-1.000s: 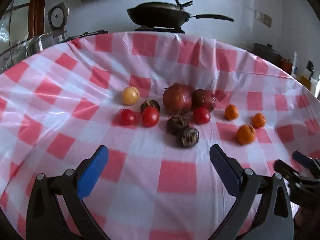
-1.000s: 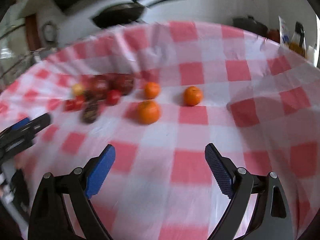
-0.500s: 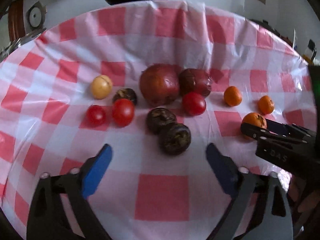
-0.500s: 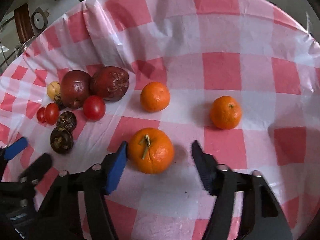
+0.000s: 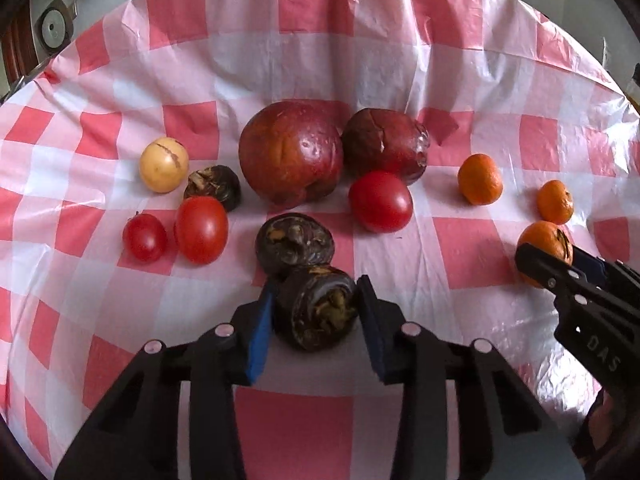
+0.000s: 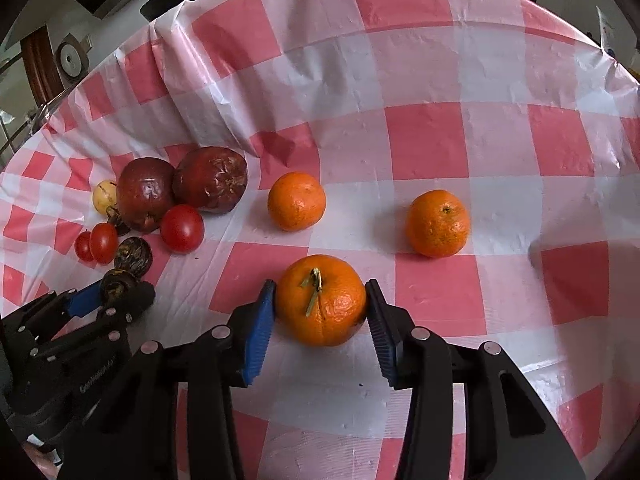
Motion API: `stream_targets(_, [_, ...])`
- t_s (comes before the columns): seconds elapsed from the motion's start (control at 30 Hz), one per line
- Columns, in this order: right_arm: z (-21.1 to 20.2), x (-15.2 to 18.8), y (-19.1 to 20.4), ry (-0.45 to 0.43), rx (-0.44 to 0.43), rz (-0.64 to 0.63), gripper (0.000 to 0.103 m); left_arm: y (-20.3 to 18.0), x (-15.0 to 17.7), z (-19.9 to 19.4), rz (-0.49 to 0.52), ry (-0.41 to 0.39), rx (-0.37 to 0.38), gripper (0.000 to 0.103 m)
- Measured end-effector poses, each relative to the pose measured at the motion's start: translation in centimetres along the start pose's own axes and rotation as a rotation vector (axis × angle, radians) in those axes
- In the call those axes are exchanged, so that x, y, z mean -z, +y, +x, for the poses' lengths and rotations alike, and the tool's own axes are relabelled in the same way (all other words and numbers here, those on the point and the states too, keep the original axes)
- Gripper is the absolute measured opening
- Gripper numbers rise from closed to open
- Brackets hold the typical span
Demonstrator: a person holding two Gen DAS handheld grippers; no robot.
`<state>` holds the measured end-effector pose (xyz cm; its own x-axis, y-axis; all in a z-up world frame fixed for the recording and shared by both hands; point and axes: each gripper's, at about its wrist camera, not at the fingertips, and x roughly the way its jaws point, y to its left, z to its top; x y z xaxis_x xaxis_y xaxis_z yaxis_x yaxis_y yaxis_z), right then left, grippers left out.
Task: Organize fruits
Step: 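Grasp a dark mangosteen with the left tool while the right tool grasps a mandarin, then carry the mangosteen and mandarin in both tools over the white box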
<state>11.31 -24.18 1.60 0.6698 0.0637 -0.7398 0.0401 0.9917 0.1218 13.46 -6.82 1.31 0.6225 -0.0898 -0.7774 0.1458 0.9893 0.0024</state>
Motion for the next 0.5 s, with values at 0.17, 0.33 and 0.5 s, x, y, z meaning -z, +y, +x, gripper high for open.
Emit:
stream_targets(0.17, [-0.5,0.2,-0.4,-0.013,0.007,0.019,0.044,0.6,0.3,-1.8,-0.010,-0.083,-0.046,0.039])
stream_targets(0.33, [-0.5,0.2,-0.5,-0.017,0.015,0.029,0.044,1.1,0.7,-3.5,-0.018,-0.160,-0.132,0.039])
stream_targets(0.5, [-0.5,0.2,-0.5,-0.021,0.018,0.032,0.044,1.5,0.8,-3.7,-0.025,-0.161,-0.131,0.039])
